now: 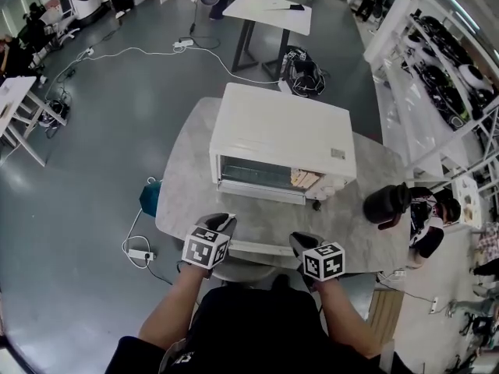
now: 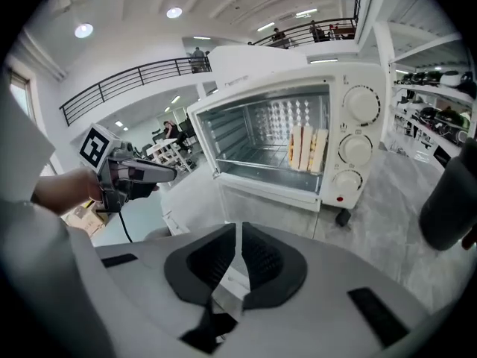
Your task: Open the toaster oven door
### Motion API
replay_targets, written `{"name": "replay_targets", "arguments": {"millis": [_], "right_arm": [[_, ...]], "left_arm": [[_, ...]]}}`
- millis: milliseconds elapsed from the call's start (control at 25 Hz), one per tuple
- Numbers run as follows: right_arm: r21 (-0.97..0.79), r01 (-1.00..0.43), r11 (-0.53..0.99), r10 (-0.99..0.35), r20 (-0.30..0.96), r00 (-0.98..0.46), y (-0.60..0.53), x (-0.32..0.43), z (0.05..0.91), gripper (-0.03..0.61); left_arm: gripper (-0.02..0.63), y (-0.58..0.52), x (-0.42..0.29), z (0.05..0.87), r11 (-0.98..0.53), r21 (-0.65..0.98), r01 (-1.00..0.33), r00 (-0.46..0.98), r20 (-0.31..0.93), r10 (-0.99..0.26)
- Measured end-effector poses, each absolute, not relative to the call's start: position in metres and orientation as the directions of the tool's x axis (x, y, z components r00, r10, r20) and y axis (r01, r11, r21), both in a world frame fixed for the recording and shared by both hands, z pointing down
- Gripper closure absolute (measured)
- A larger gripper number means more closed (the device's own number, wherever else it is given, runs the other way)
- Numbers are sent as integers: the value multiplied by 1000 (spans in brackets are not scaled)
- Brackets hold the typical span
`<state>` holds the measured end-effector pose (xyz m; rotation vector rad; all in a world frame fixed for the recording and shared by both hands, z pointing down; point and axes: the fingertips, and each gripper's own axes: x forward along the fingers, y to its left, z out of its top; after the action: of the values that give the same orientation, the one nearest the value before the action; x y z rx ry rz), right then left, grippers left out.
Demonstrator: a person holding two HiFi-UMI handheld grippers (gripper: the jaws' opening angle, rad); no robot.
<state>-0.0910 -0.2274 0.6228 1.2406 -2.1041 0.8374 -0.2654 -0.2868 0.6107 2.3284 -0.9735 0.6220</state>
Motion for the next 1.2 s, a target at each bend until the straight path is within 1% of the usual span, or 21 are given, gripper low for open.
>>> {"name": "replay_targets", "arguments": {"millis": [160, 360, 480, 640, 880, 1040, 1200], "right_arm": [[-233, -878, 419, -604, 651, -461, -249, -90, 589, 563], [-215, -829, 517, -635, 553, -539, -271, -77, 539, 569], [-201, -790, 579, -636, 496, -592, -275, -57, 512, 584], [-172, -758, 629, -662, 394, -638, -288, -23, 471, 584], [-139, -752, 644, -722, 213, -658, -307, 37, 403, 584], [-102, -774, 624, -760, 147, -633, -309, 73, 373, 586], [-77, -797, 599, -794, 71, -603, -302, 104, 346, 586]], "left_arm": [[543, -301, -261, 578, -590, 272, -760, 627, 542, -559], [569, -326, -238, 530, -575, 211, -791, 598, 467, -651], [577, -335, -218, 502, -555, 188, -810, 577, 420, -700], [589, -344, -186, 463, -539, 158, -828, 556, 359, -749], [603, -352, -132, 400, -526, 122, -842, 539, 254, -803], [604, -347, -104, 365, -520, 101, -848, 530, 179, -829], [606, -336, -92, 343, -511, 92, -855, 519, 124, -846]]}}
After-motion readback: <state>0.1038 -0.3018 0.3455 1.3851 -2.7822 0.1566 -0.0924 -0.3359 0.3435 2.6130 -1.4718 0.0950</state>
